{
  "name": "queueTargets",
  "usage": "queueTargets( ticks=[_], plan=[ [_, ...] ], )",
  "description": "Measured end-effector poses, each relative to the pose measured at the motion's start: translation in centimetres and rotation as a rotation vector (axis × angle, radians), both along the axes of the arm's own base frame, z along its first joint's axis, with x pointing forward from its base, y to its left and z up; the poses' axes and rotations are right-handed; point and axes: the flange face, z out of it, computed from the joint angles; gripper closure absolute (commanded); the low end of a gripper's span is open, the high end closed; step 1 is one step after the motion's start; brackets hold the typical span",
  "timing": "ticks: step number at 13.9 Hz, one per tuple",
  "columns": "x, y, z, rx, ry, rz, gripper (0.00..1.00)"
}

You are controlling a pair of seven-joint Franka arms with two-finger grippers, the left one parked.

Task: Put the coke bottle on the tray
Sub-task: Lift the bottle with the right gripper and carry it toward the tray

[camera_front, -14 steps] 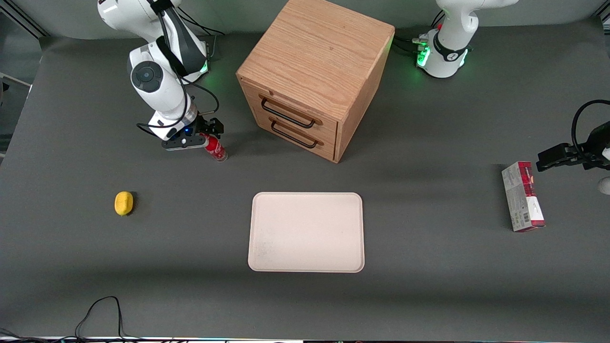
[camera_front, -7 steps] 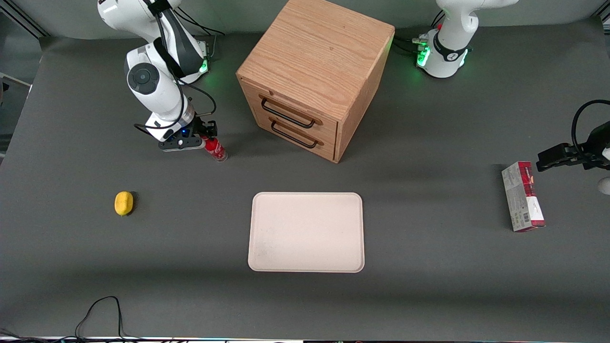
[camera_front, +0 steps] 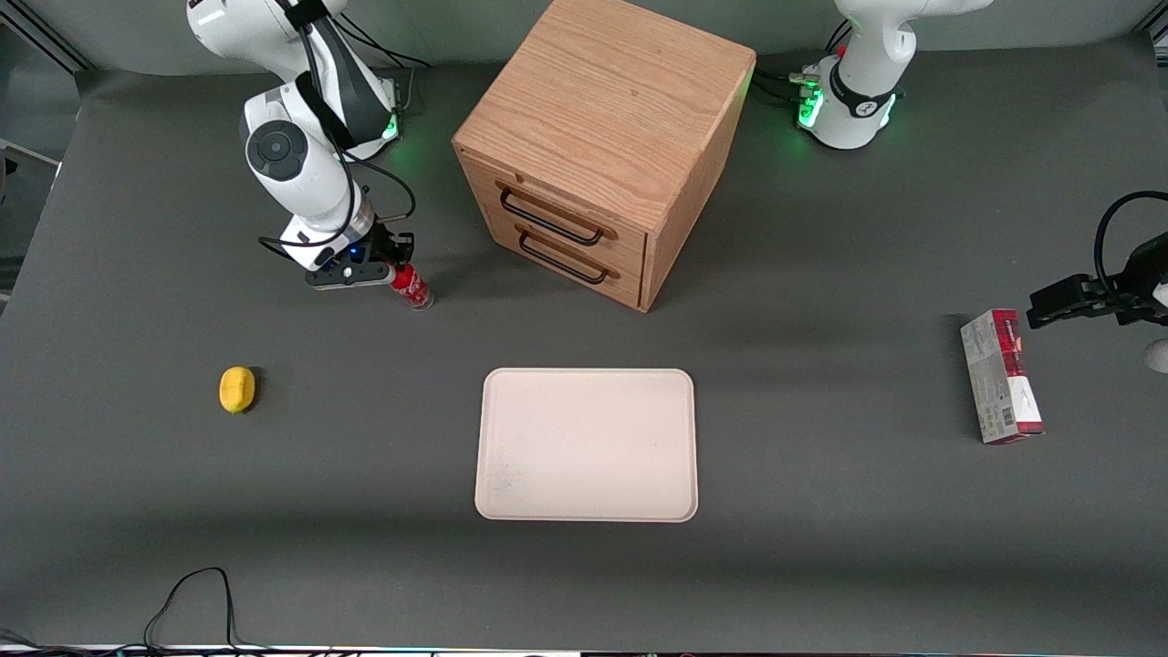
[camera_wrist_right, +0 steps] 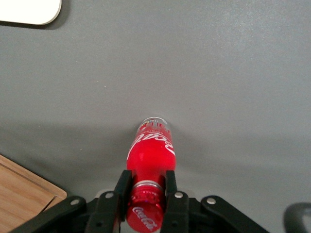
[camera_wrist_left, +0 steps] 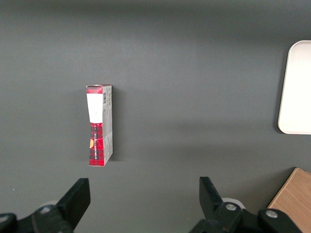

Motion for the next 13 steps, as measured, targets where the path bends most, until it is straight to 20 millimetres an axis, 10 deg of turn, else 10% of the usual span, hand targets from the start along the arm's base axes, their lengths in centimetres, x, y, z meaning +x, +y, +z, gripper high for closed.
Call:
queueTargets(
  ticks=[5, 13],
  plan=[
    [1.2, 0.5, 2.5, -0.013, 0.034, 0.001, 0.75],
    [6.2, 2.2, 26.2, 0.007, -0.003, 0.002, 0.77]
  ],
)
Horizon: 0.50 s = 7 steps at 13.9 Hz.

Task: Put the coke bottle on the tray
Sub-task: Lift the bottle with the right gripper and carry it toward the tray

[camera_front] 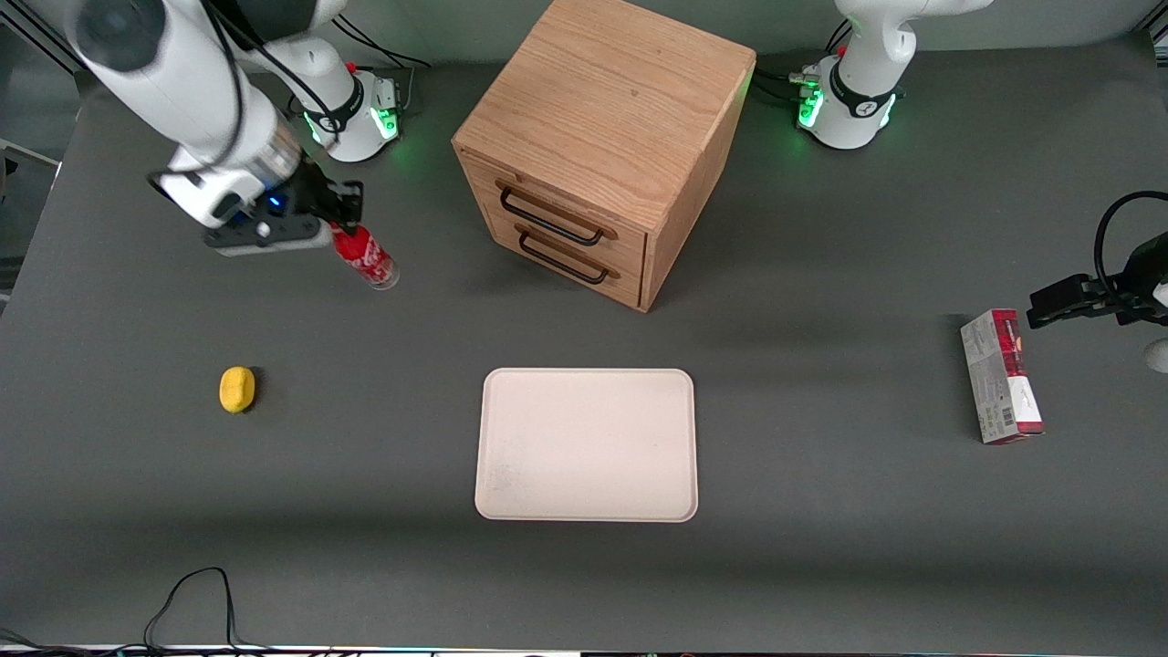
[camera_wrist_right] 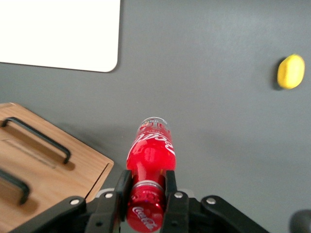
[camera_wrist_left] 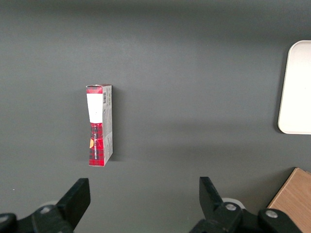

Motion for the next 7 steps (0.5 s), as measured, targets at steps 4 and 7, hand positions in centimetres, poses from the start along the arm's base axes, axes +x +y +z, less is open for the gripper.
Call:
queueTargets(
  ticks=[4, 7],
  plan=[
    [0.4, 0.2, 5.7, 0.013, -0.034, 0.0, 0.77],
    [3.9, 2.1, 6.0, 0.014, -0.058, 0.002, 0.78]
  ],
)
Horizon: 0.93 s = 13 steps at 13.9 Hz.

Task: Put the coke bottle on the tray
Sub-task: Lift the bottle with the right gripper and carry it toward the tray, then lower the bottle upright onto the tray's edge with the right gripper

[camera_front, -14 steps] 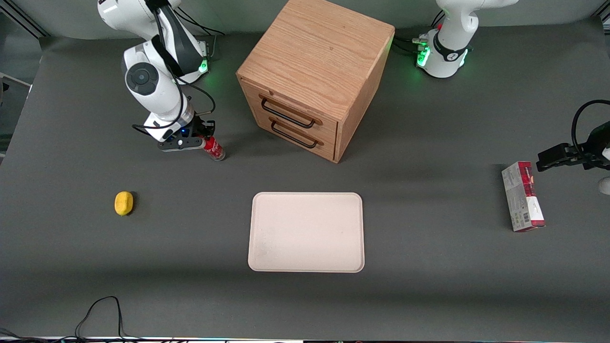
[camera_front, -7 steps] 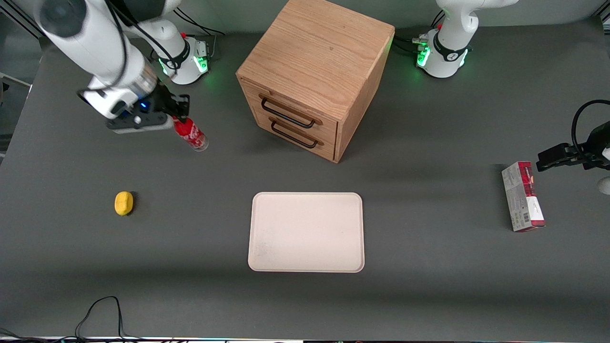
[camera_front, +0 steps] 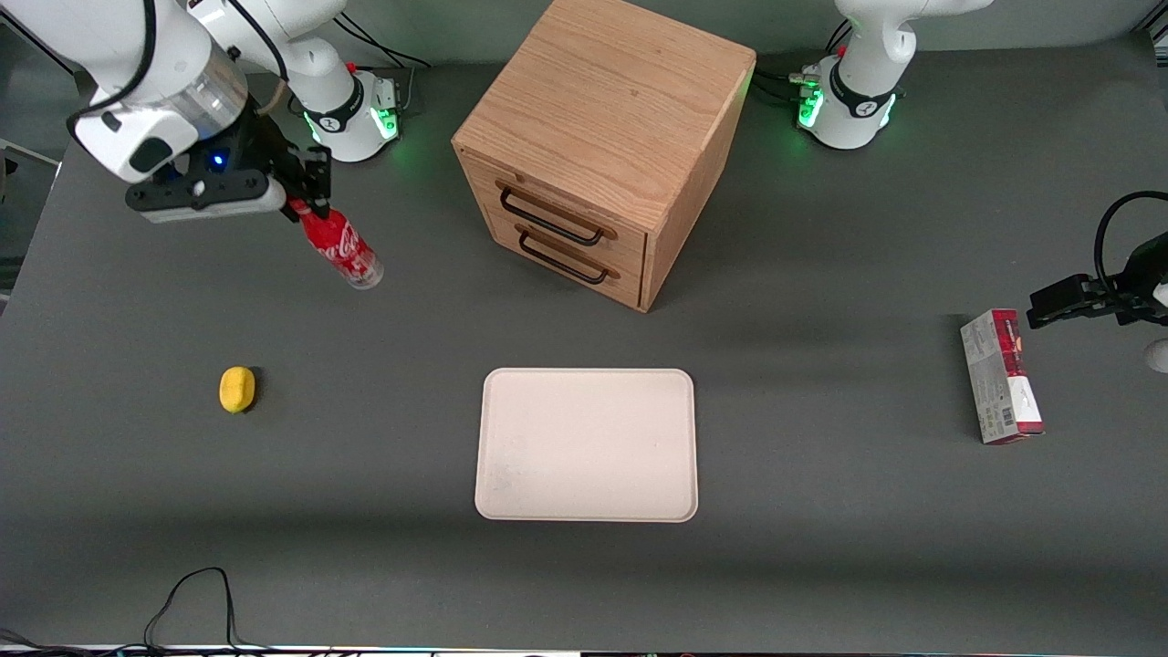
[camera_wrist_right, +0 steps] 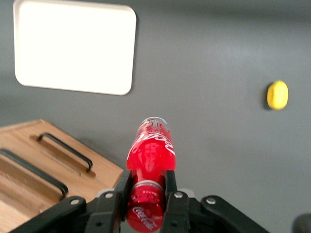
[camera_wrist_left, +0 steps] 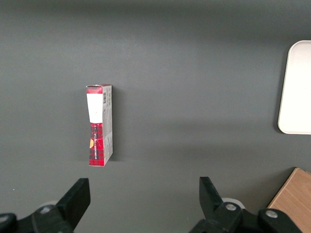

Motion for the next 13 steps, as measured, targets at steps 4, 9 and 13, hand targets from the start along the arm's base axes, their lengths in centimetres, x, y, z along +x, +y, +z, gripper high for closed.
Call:
queueTargets(
  ticks=[4, 9, 13],
  plan=[
    [7.4, 6.0, -2.8, -0.009, 0.007, 0.034, 0.87],
    [11.6, 12.4, -7.7, 0.025, -0.027, 0.095, 0.91],
    [13.8, 13.6, -11.0, 0.047, -0.071, 0.094, 0.91]
  ],
)
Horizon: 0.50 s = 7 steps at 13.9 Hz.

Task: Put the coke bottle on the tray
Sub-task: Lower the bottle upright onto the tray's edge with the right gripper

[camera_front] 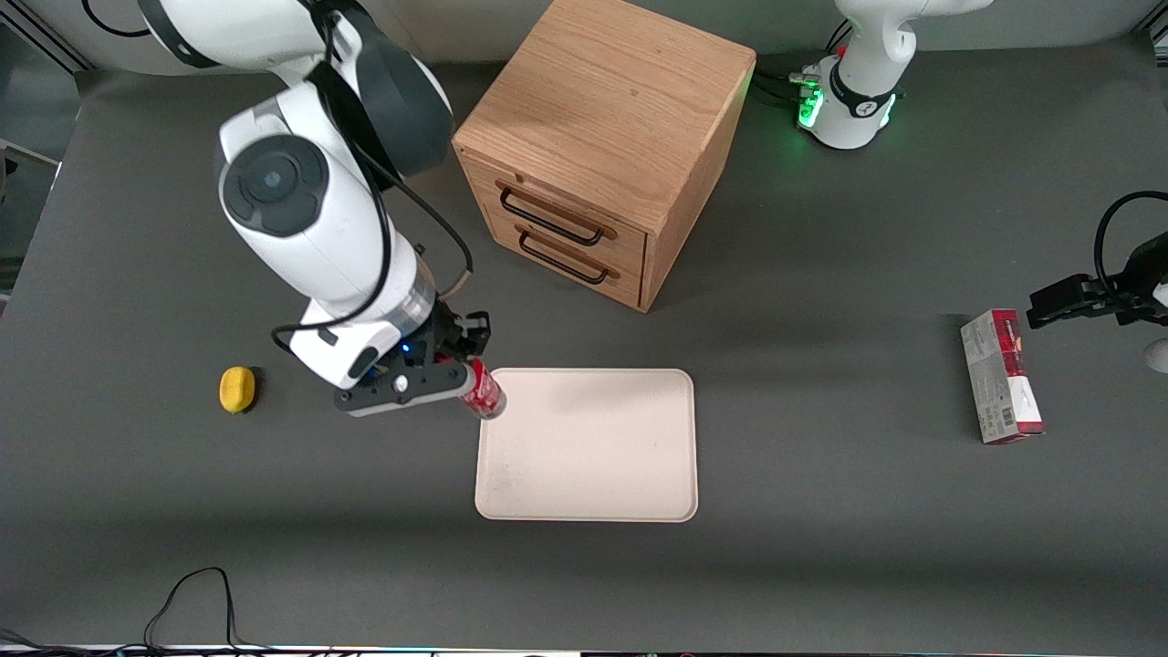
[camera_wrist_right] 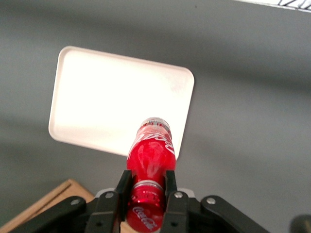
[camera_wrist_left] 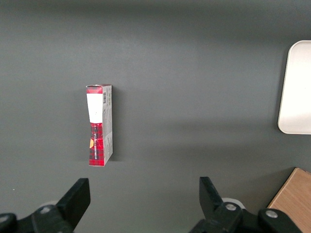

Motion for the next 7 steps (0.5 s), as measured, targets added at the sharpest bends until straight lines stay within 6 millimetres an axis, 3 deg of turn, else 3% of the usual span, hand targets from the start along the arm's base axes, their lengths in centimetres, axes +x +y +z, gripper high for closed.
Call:
queueTargets(
  ticks=[2, 4, 7],
  plan=[
    [1.8, 0.2, -3.5, 0.006, -0.014, -0.011, 0.91],
    [3.6, 0.1, -8.2, -0.003, -0.007, -0.023, 0.91],
    [4.9, 0.2, -14.2, -0.046, 0.012, -0.023, 0.91]
  ],
)
